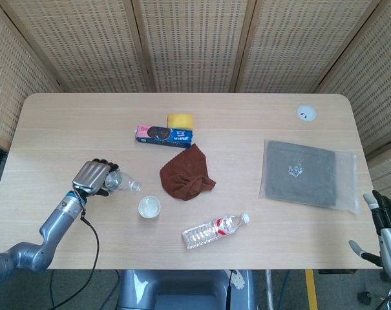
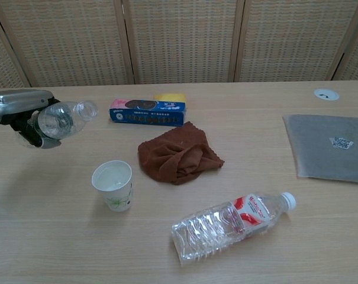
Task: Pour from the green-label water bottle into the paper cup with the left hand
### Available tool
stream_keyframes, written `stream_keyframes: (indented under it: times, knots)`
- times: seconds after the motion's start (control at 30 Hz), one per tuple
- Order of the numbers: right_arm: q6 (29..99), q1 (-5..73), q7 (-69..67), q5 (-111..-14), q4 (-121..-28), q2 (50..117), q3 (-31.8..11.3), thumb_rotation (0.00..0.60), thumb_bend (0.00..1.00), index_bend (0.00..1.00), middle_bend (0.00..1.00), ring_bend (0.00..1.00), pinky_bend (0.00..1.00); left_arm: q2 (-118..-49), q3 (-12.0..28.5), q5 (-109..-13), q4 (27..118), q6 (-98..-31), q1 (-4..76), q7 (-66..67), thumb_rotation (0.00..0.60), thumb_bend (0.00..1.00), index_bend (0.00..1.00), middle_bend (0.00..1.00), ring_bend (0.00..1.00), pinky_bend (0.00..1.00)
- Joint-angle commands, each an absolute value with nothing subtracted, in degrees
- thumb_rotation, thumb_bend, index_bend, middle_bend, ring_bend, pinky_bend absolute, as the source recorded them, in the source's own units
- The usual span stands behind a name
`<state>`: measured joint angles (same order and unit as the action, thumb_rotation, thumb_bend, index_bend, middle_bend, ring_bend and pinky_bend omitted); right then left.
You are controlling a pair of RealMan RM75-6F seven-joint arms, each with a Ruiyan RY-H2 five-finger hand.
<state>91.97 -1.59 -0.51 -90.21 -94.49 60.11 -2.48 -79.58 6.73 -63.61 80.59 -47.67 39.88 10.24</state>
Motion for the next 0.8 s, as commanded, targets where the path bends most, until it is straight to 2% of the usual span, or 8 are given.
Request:
stream_keyframes:
  times: [0.03,0.2,0.37,0.6,0.8]
  knots:
    - [91.9,-1.5,-0.4,-90.3,-94.5,60.2,-2.4,0.6,0.0,0.0,0.0,0.0,0.0,-77.6,11.8,-62.8,81.4,-43.4,37.9,-7.7,0.6,0.57,0.59,0.48,0.3,0.3]
    - [91.7,-1.5,0.0,-90.3,-94.6,60.3,-2.4,0.6,0.0,0.0,0.0,0.0,0.0,-79.6,15.0,-66.0,77.6,-42.8,36.2,-24.6,0.6,0.57,0.59,0.48,0.3,0.3]
    - [91.5,-1.4,0.3,-90.1,-94.6,60.4,-2.4,0.6,0.0,0.0,0.0,0.0,0.0,-83.7,16.2,-69.1,72.3,-43.9,34.6,-38.8,0.6,0.56,0.59,0.48,0.3,0.3]
    - [91.1,-1.2,0.5,-89.8,-94.4,60.6,-2.5,0.6,0.0,0.0,0.0,0.0,0.0,-90.4,15.5,-73.8,63.7,-47.1,32.9,-54.8,0.6,0.51,0.57,0.48,0.3,0.29]
    - [90.8,-1.1,0.9,-89.8,-94.4,60.7,-2.4,0.6,0.0,0.0,0.0,0.0,0.0,-94.3,13.8,-76.7,57.8,-47.5,33.0,-63.2,0.6,0.5,0.56,0.47,0.3,0.29]
